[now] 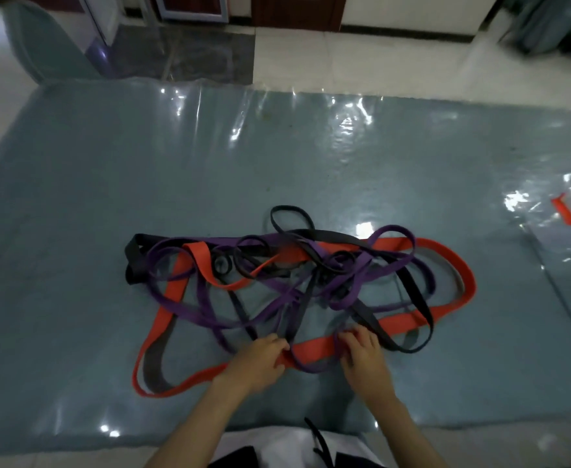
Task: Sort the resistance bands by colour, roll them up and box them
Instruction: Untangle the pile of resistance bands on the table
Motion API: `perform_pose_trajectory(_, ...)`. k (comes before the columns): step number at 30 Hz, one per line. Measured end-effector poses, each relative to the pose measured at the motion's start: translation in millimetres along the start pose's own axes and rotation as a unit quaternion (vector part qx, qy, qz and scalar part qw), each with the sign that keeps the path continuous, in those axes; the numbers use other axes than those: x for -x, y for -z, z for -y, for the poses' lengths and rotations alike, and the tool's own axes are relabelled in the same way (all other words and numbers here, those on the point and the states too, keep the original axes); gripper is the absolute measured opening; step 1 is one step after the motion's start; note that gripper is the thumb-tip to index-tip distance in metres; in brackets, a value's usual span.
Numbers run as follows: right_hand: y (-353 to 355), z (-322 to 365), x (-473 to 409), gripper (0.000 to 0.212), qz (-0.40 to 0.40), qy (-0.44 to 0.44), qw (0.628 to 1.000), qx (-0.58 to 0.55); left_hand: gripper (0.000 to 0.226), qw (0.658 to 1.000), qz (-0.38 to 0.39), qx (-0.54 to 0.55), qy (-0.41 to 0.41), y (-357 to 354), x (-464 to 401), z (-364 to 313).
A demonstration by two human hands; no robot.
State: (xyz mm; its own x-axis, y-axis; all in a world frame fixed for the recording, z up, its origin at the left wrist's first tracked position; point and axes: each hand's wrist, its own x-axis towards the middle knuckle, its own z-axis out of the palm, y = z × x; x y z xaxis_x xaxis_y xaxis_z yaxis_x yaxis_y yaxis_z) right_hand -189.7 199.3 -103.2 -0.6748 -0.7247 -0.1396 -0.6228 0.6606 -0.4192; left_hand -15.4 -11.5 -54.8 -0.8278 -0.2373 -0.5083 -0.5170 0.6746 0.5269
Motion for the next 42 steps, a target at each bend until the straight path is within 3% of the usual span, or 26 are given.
perform_pose_trajectory(4,2.1,-16.7,1.7,0.08,0.046,0.023,0.995,0.083,0.034,0.996,-0.05,-0.07,0.036,-17.1,8.5,-12.4)
perform_pose_trajectory(7,5.2,-4.0,8.4,0.077,0.053,0.013,0.99,0.128,0.038,0.989,-0.056,-0.133,0.033,-27.5,18.1,-14.4)
perform_pose_trajectory(13,25.2,-10.1,11.0,0.077,0.023,0.134,0.964,0.229,0.058,0.986,-0.071,-0.146,0.028,-46.8,28.0,-12.9)
perform_pose_trajectory(16,37.6,-16.1,9.3,0.055,-0.011,0.195,0.956,0.22,0.068,0.993,-0.038,-0.094,0.065,-53.7,33.9,-16.0)
perform_pose_trajectory(18,44.0,-16.5,6.8,0.043,-0.025,0.184,0.965,0.187,0.074,0.994,-0.023,-0.076,0.076,-58.6,38.6,-18.9)
perform_pose_trajectory(20,43.5,-19.4,8.4,0.038,0.001,0.177,0.971,0.161,0.078,0.993,-0.028,-0.078,0.082,-62.1,42.1,-22.0)
perform_pose_trajectory(23,38.4,-30.0,22.0,0.013,0.046,0.173,0.976,0.125,0.078,0.991,-0.061,-0.074,0.089,-68.6,41.5,-25.3)
perform_pose_trajectory(31,37.8,-34.4,34.7,0.025,0.011,0.162,0.985,0.06,0.071,0.979,-0.136,-0.098,0.117,-75.5,37.6,-39.8)
perform_pose_trajectory(33,45.4,-30.4,33.3,0.022,0.027,0.172,0.985,0.02,0.06,0.975,-0.156,-0.087,0.133,-72.3,33.8,-44.9)
perform_pose_trajectory(36,59.6,-35.0,30.4,0.019,0.037,0.19,0.981,-0.027,0.034,0.985,-0.111,0.008,0.131,-60.9,25.8,-40.5)
perform_pose_trajectory(39,72.6,-49.4,30.0,0.018,0.065,0.21,0.975,-0.033,0.023,0.996,0.004,0.072,0.059,-35.4,29.1,-34.3)
perform_pose_trajectory(42,82.3,-72.5,34.0,0.051,0.124,0.232,0.964,0.032,0.018,0.994,0.026,0.11,-0.002,-0.7,40.0,-45.1)
